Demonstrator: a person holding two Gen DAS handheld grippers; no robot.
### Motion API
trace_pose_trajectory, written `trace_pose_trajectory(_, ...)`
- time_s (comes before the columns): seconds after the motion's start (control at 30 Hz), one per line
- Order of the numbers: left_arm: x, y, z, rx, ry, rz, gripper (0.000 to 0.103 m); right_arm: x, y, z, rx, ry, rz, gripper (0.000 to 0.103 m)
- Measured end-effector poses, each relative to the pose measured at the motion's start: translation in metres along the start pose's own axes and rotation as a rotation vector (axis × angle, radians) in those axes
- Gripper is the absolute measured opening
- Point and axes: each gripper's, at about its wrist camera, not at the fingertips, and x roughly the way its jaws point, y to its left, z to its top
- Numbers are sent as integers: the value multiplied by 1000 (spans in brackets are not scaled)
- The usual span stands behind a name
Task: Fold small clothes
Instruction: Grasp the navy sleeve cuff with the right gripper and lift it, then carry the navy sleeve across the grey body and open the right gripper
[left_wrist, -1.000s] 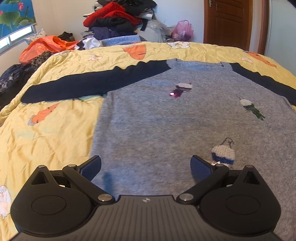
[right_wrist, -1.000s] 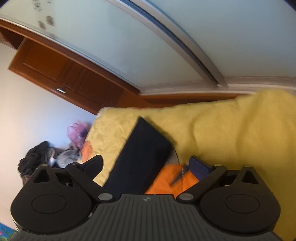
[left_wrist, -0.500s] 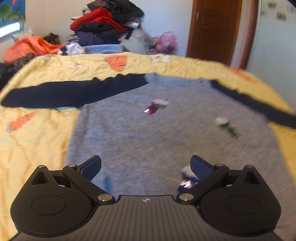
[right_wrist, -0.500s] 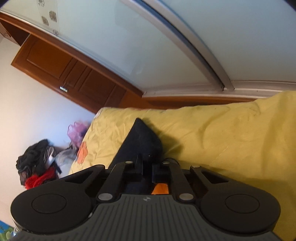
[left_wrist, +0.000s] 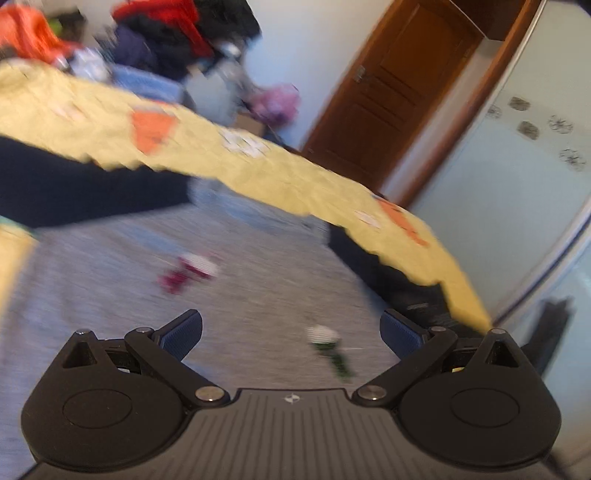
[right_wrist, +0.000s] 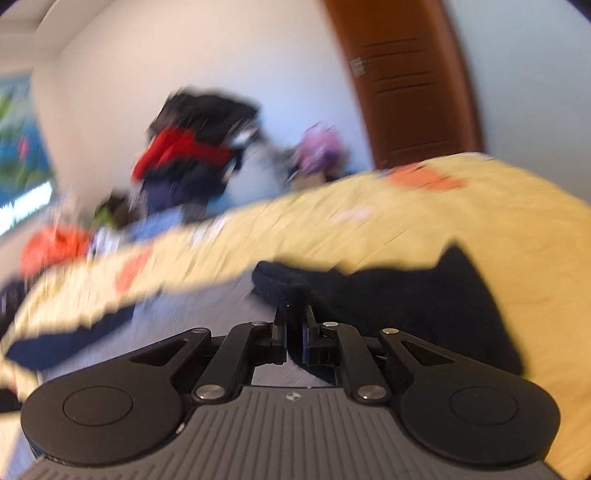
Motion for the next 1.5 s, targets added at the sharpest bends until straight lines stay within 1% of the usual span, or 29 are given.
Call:
trace_pose_trajectory(0.03, 8, -4, 2, -4, 16, -30, 103, 5, 9, -6, -19, 28, -6, 19)
trace_pose_trajectory(0.07, 14, -8, 4, -11, 31, -66, 103, 7, 15, -11, -34, 52, -35, 33)
trace_pose_trajectory(0.1, 20, -11, 6, -22, 46, -106, 103, 4, 19, -15, -40, 58, -60, 54)
trace_pose_trajectory(0.13, 26, -15, 8, -36, 60, -149, 103, -6, 20, -18, -26, 38, -69, 68)
trace_pose_trajectory(0.17, 33, -17, 10, -52, 71, -187, 103, -19, 15, -19, 14, -2, -36, 72)
trace_pose_trajectory(0.23, 51, -20, 12, -95, 103, -232, 103, -49, 2, -29, 128, -67, 90, 82)
trace_pose_trajectory(0.27, 63, -20, 13, -126, 127, -250, 103, -61, 0, -37, 162, -77, 103, 82)
trace_pose_trajectory(0.3, 76, -20, 14, -155, 152, -260, 103, -70, -3, -42, 177, -78, 90, 83)
trace_pose_trajectory(0.37, 97, -25, 15, -186, 191, -257, 101, -76, -2, -52, 184, -66, 83, 84)
trace_pose_trajectory(0.4, 108, -29, 16, -188, 208, -250, 89, -81, -3, -58, 185, -72, 85, 84)
trace_pose_trajectory(0.43, 119, -33, 16, -184, 233, -251, 80, -84, -4, -63, 182, -78, 90, 84)
trace_pose_trajectory(0.47, 128, -37, 15, -177, 268, -254, 66, -84, -8, -65, 182, -74, 90, 84)
trace_pose_trajectory(0.5, 137, -42, 15, -163, 298, -253, 62, -83, -9, -67, 194, -69, 88, 84)
trace_pose_trajectory(0.53, 145, -48, 13, -143, 318, -245, 62, -80, -11, -71, 215, -60, 90, 84)
trace_pose_trajectory(0.6, 159, -57, 11, -97, 326, -213, 62, -76, -15, -74, 253, -37, 90, 84)
trace_pose_trajectory(0.67, 170, -59, 9, -83, 328, -179, 62, -78, -16, -76, 249, -59, 94, 84)
trace_pose_trajectory(0.73, 175, -58, 8, -75, 316, -175, 52, -74, -17, -77, 253, -37, 82, 84)
trace_pose_trajectory(0.77, 176, -59, 8, -64, 314, -165, 38, -73, -18, -77, 256, -32, 80, 84)
trace_pose_trajectory(0.8, 179, -60, 8, -49, 317, -151, 12, -72, -18, -77, 256, -29, 76, 84)
trace_pose_trajectory(0.83, 182, -61, 7, -29, 327, -144, 5, -70, -18, -77, 256, -23, 75, 84)
trace_pose_trajectory(0.9, 183, -64, 9, 10, 331, -125, 5, -68, -17, -78, 254, -17, 65, 83)
trace_pose_trajectory(1.0, 175, -77, 17, 90, 285, -91, 5, -66, -12, -79, 225, -10, 41, 83)
trace_pose_trajectory(1.07, 165, -85, 29, 136, 261, -91, 5, -66, -5, -80, 181, -12, 15, 83)
trace_pose_trajectory(1.13, 149, -88, 44, 194, 216, -87, 5, -68, 4, -81, 125, -23, -12, 83)
trace_pose_trajectory(1.2, 130, -79, 60, 239, 160, -61, 5, -70, 11, -83, 77, -36, -36, 83)
trace_pose_trajectory(1.27, 110, -55, 73, 252, 107, -17, 5, -71, 13, -83, 64, -41, -60, 83)
trace_pose_trajectory(1.33, 95, -17, 81, 208, 81, 34, 5, -70, 10, -82, 77, -34, -71, 83)
trace_pose_trajectory(1.43, 86, 45, 81, 105, 93, 90, 5, -69, 8, -83, 82, -14, -80, 83)
trace_pose_trajectory(1.5, 88, 69, 75, 70, 123, 97, 5, -67, 10, -83, 66, -1, -88, 83)
